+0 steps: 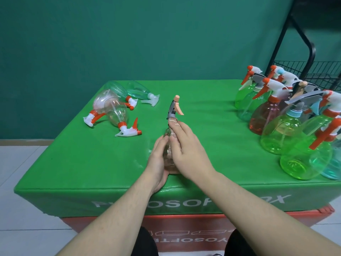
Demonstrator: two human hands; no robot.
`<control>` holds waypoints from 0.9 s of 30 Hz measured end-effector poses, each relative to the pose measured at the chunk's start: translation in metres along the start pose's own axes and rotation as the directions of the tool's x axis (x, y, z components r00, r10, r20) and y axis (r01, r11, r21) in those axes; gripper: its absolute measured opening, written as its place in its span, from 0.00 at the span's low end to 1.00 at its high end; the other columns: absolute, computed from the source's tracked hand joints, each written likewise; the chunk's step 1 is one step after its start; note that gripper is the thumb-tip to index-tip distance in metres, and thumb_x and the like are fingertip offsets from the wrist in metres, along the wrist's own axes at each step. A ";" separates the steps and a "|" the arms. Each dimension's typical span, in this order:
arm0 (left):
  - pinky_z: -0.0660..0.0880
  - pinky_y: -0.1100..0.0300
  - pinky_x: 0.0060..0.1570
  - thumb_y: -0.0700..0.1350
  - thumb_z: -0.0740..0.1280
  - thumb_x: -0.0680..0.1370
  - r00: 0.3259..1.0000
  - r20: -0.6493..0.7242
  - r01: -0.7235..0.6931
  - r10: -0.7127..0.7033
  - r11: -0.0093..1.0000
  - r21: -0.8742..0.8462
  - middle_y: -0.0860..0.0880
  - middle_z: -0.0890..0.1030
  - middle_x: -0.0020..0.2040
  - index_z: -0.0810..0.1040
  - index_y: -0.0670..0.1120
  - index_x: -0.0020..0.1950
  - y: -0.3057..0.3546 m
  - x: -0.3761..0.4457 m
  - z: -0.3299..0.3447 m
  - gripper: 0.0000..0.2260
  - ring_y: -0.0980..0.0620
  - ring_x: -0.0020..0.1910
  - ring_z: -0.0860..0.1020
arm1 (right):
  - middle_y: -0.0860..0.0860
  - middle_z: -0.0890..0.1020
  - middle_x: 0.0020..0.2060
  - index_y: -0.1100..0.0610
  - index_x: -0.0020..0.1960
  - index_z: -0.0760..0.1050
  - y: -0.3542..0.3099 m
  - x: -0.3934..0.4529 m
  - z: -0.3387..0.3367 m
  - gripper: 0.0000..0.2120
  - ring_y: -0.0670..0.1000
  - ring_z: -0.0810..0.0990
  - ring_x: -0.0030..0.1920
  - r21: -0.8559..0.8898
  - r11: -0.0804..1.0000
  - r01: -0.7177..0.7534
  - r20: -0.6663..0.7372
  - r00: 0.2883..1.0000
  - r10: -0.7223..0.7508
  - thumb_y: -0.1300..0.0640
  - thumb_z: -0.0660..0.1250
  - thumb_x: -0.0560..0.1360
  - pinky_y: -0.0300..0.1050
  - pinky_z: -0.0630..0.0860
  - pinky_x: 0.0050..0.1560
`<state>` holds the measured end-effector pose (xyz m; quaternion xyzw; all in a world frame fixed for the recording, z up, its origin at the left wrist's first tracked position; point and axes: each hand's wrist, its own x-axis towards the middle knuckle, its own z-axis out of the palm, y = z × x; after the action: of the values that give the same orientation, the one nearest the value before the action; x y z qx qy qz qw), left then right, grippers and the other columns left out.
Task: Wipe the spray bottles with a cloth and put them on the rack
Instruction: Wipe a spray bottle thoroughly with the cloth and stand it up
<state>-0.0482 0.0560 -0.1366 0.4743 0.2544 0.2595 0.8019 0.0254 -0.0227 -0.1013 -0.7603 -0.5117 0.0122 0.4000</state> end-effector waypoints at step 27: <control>0.80 0.52 0.56 0.55 0.59 0.85 0.998 0.022 -0.062 0.064 0.996 -0.062 0.45 0.83 0.65 0.72 0.48 0.74 0.001 0.000 0.004 0.19 0.48 0.61 0.83 | 0.56 0.65 0.77 0.57 0.77 0.68 0.012 -0.025 0.005 0.24 0.58 0.61 0.78 -0.179 0.965 0.193 -0.110 0.971 -0.214 0.51 0.53 0.83 0.55 0.57 0.79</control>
<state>-0.0452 0.0538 -0.1341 0.4604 0.2213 0.2866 0.8105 0.0211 -0.0413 -0.1218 -0.7336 -0.5596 -0.1207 0.3662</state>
